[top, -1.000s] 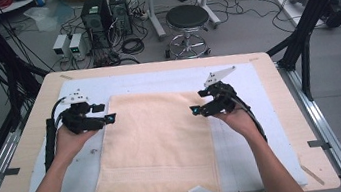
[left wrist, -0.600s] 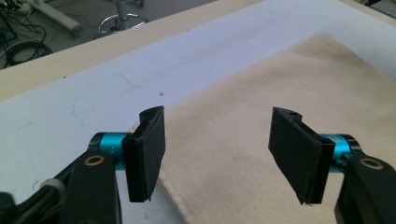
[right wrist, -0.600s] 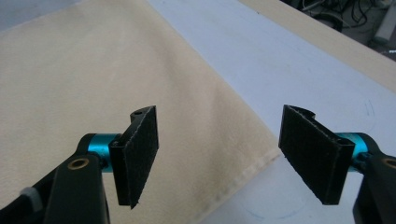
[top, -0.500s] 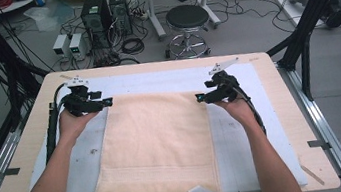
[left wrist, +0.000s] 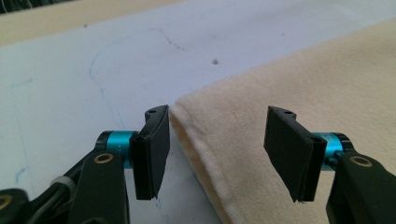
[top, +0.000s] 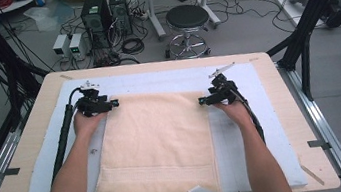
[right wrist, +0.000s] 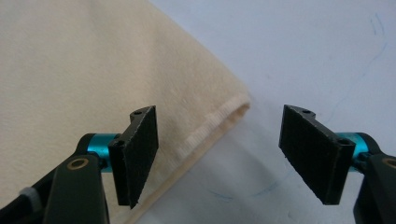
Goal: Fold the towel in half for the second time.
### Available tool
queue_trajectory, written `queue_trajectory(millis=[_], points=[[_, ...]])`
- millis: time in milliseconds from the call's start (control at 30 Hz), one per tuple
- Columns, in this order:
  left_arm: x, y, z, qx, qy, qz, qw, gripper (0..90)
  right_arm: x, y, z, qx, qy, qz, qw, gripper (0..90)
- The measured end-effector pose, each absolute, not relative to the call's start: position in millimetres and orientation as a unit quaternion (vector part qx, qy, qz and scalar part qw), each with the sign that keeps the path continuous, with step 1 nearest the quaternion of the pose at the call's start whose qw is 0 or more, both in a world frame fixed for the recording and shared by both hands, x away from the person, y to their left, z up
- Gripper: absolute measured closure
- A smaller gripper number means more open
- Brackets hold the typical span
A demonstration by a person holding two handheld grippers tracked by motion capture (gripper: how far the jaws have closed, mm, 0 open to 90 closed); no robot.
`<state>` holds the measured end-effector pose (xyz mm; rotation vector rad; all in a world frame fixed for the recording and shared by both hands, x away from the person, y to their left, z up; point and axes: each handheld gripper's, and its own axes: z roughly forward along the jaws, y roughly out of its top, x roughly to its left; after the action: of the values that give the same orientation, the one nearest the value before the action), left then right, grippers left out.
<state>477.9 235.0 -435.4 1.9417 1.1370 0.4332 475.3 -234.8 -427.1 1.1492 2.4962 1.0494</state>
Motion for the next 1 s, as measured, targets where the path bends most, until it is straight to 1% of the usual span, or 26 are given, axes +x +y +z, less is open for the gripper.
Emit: queue_trajectory(millis=[67, 133, 167, 200, 233, 267, 300, 333, 367, 400, 433, 467, 567, 667, 833, 1000], points=[[479.5, 232.7, -440.7, 0.774, 0.459, 0.165, 0.404, 43.1, 477.4, -234.8, -432.9, 0.396, 0.845, 0.348, 0.092, 27.8], [479.7, 230.3, -444.6, 0.779, 0.458, 0.157, 0.399, 47.3, 478.3, -233.3, -436.2, 0.397, 0.845, 0.344, 0.098, 28.6], [479.0, 229.0, -444.6, 0.776, 0.462, 0.163, 0.397, 47.8, 478.9, -232.9, -436.4, 0.397, 0.845, 0.346, 0.098, 30.0], [478.9, 228.9, -444.5, 0.774, 0.465, 0.165, 0.396, 49.5, 478.4, -232.2, -435.8, 0.398, 0.845, 0.344, 0.099, 33.8], [478.9, 229.3, -443.7, 0.772, 0.469, 0.161, 0.397, 52.9, 477.9, -231.4, -435.3, 0.395, 0.846, 0.345, 0.094, 38.6], [479.2, 230.3, -443.0, 0.773, 0.468, 0.14, 0.405, 60.2, 477.9, -230.4, -434.9, 0.39, 0.848, 0.347, 0.091, 44.3], [479.0, 229.1, -444.1, 0.772, 0.466, 0.128, 0.412, 72.4, 477.3, -228.9, -434.4, 0.388, 0.849, 0.347, 0.084, 51.3], [478.4, 227.8, -444.2, 0.772, 0.467, 0.132, 0.411, 75.0, 477.2, -227.7, -434.1, 0.383, 0.851, 0.351, 0.075, 58.5], [478.3, 227.8, -443.7, 0.773, 0.466, 0.125, 0.412, 78.2, 477.0, -225.7, -434.2, 0.38, 0.852, 0.353, 0.069, 62.0], [478.2, 227.8, -443.3, 0.771, 0.469, 0.122, 0.413, 80.0, 477.2, -224.4, -433.8, 0.379, 0.853, 0.353, 0.067, 71.0], [478.1, 228.6, -442.5, 0.77, 0.47, 0.12, 0.414, 81.0, 477.2, -223.8, -433.3, 0.374, 0.854, 0.358, 0.047, 78.1], [478.0, 230.1, -441.6, 0.772, 0.468, 0.116, 0.414, 81.6, 476.1, -222.0, -432.5, 0.371, 0.856, 0.357, 0.049, 81.0], [475.8, 234.2, -437.5, 0.769, 0.467, 0.11, 0.423, 82.1, 473.9, -220.1, -428.7, 0.365, 0.854, 0.368, 0.039, 82.9], [471.8, 236.5, -428.5, 0.763, 0.458, 0.117, 0.441, 82.2, 471.3, -221.3, -422.0, 0.36, 0.851, 0.38, 0.038, 83.3], [459.8, 240.7, -408.2, 0.759, 0.433, 0.134, 0.466, 82.2, 463.2, -223.1, -402.5, 0.343, 0.841, 0.415, 0.054, 83.3], [438.4, 247.4, -390.9, 0.75, 0.415, 0.152, 0.493, 82.2, 449.2, -228.0, -382.5, 0.324, 0.839, 0.433, 0.064, 83.3]])
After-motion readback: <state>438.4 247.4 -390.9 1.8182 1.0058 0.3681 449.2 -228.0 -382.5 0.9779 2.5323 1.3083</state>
